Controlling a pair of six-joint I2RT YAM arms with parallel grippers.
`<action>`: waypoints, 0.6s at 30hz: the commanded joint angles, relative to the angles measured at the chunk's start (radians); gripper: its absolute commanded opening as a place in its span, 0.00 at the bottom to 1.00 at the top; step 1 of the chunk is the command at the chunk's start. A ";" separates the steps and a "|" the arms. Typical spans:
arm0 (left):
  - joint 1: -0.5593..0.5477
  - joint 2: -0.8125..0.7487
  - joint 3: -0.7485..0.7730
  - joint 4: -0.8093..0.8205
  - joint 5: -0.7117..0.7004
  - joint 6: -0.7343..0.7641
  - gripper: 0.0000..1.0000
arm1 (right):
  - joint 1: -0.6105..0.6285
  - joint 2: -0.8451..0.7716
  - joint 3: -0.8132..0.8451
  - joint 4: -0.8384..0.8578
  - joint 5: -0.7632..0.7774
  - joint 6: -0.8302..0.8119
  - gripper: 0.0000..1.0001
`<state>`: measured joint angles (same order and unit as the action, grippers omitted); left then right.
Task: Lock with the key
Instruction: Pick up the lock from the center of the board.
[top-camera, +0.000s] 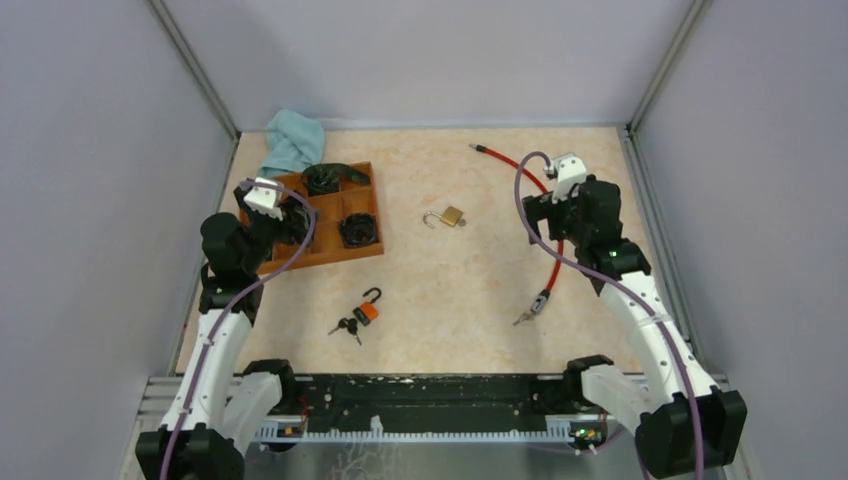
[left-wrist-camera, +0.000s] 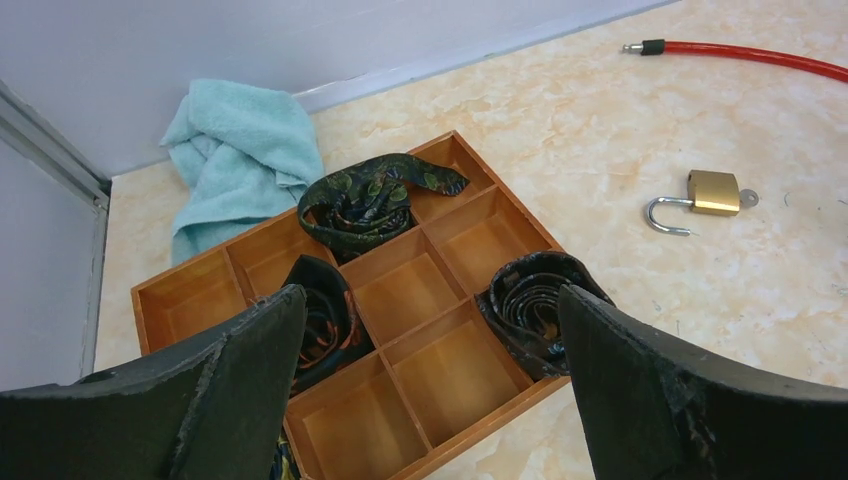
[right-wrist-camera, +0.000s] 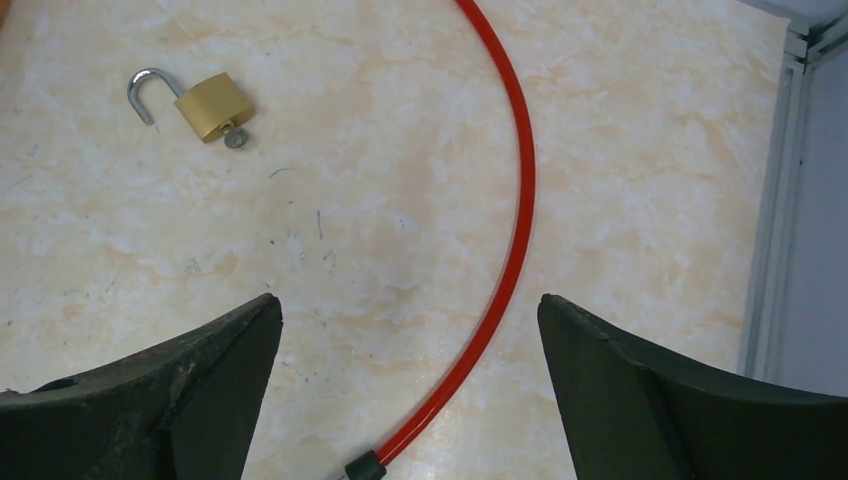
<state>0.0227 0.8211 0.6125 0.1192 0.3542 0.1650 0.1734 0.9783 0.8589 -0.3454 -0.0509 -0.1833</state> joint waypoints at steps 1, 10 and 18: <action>-0.008 -0.020 0.019 0.012 0.014 -0.019 0.99 | -0.010 -0.036 0.061 0.033 -0.066 0.026 0.99; -0.011 -0.034 0.015 0.013 0.021 -0.030 0.99 | -0.011 -0.045 0.088 0.022 -0.094 0.028 0.99; -0.012 -0.034 0.033 -0.018 0.032 0.010 0.99 | -0.012 -0.047 0.100 0.010 -0.002 0.003 0.99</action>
<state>0.0166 0.7979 0.6125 0.1181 0.3641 0.1539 0.1715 0.9565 0.9001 -0.3595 -0.1051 -0.1719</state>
